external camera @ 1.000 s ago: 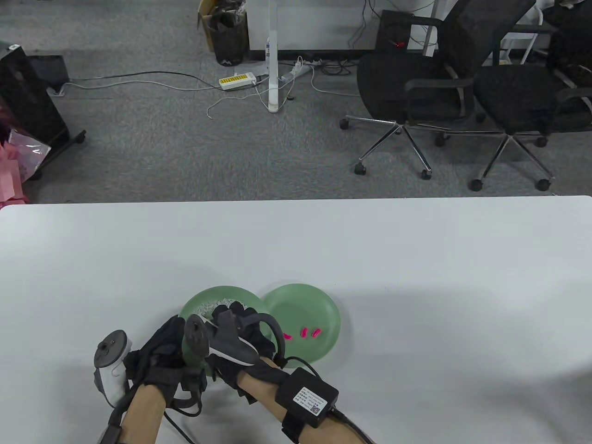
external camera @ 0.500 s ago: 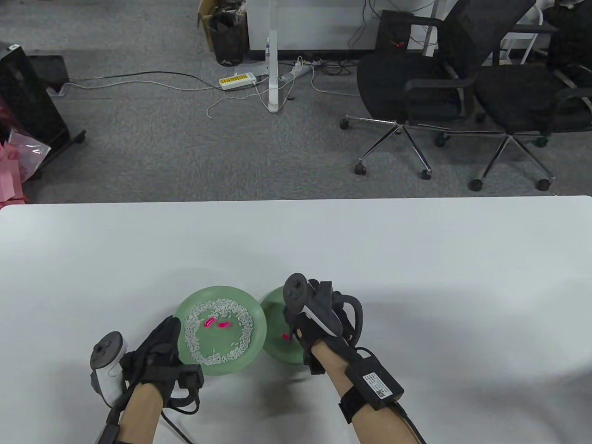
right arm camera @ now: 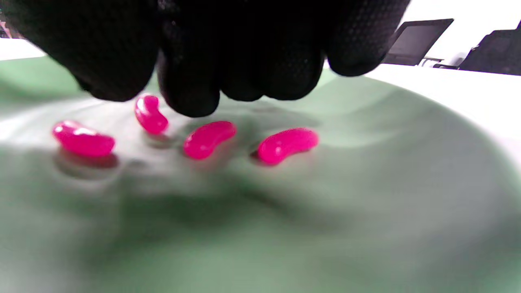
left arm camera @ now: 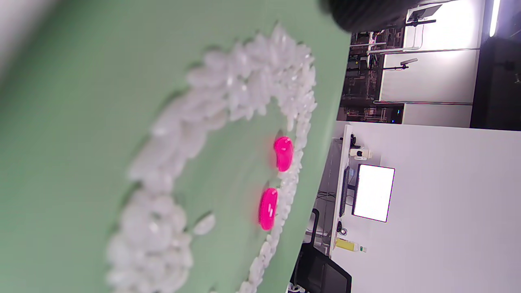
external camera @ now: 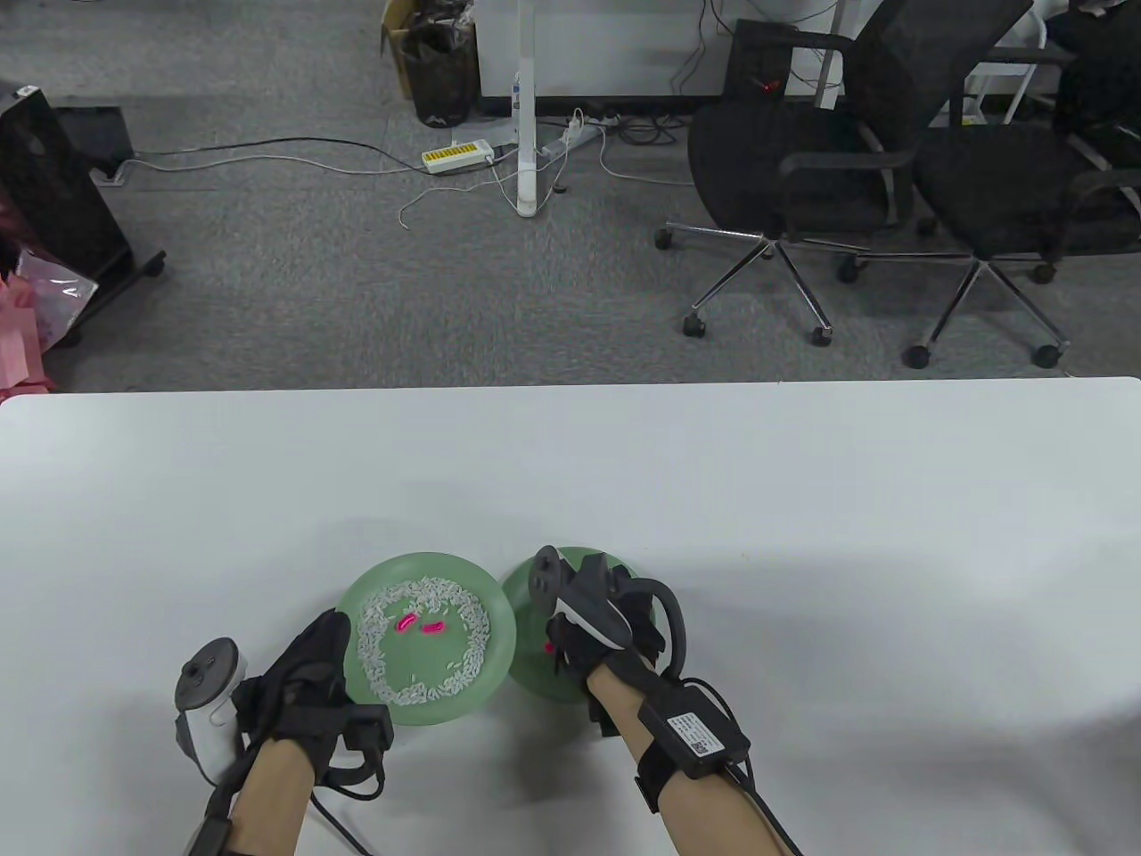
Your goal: Pick gummy candy with hand pinch into plate
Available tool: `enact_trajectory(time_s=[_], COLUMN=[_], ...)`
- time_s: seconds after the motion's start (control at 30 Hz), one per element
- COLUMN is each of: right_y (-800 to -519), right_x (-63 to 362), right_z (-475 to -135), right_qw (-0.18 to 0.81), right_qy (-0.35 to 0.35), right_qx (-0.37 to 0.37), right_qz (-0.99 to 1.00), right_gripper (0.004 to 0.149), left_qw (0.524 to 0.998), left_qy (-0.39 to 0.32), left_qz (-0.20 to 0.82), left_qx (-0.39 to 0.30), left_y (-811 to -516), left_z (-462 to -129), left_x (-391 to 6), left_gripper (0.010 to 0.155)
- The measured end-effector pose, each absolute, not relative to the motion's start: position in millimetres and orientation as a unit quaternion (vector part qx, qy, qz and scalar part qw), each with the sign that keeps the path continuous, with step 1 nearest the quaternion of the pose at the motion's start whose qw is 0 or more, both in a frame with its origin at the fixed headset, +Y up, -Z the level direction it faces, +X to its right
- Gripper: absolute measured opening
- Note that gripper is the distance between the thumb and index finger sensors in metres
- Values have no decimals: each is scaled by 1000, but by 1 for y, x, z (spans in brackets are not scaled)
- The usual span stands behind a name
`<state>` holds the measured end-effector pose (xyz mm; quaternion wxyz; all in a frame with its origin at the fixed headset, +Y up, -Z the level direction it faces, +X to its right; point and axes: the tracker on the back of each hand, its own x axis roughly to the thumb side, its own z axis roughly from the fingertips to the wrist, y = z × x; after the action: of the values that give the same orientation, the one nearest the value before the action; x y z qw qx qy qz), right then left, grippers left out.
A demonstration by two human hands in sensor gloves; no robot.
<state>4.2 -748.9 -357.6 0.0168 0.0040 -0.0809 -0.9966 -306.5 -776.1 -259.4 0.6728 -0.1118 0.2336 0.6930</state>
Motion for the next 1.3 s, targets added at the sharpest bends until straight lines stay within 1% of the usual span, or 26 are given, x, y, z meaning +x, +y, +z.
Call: enact_trajectory(time_s=[0.1,0.17,0.23,0.27,0.3,0.37,0.43,0.53,0.63,0.97,1.2,1.3], right_y=[-729,-707,-691,-683,-678,-672,-671,-678,-683,-694,-696,-697], right_x=[8,4,-6,-16,-27,-48,-66,-85,-97,-104,-107,-109], right_z=[-354,-348,-340,-337,-334,-328,-327,-329,-330,-336,-330,-327], right_qw=[-37,-108,-159,-178,-176,-134,-87,-58,-25,-10,4,12], right_qy=[-21,29,42,44,35,7,4,-16,-11,-20,-19,-32], right_qx=[19,11,-16,-53,-81,-114,-127,-145,-151,-151,-170,-181], right_qz=[-999,-994,-986,-982,-981,-984,-988,-988,-988,-988,-985,-983], right_gripper=[48,47,46,46,45,47,45,41,39,40,40,39], left_qw=[671,671,672,673,674,677,680,685,685,695,698,698], left_qy=[233,232,231,230,229,226,222,218,215,214,213,215], left_qz=[695,695,695,694,693,691,689,685,686,676,674,673], left_qx=[-111,-111,-112,-114,-115,-116,-117,-116,-118,-117,-117,-115], left_y=[-776,-776,-776,-776,-776,-775,-774,-773,-772,-770,-772,-772], left_z=[-259,-259,-259,-259,-259,-258,-258,-258,-258,-257,-259,-259], left_x=[-307,-306,-306,-305,-305,-304,-303,-301,-300,-299,-298,-299], left_gripper=[61,62,62,62,62,62,62,62,61,62,62,62])
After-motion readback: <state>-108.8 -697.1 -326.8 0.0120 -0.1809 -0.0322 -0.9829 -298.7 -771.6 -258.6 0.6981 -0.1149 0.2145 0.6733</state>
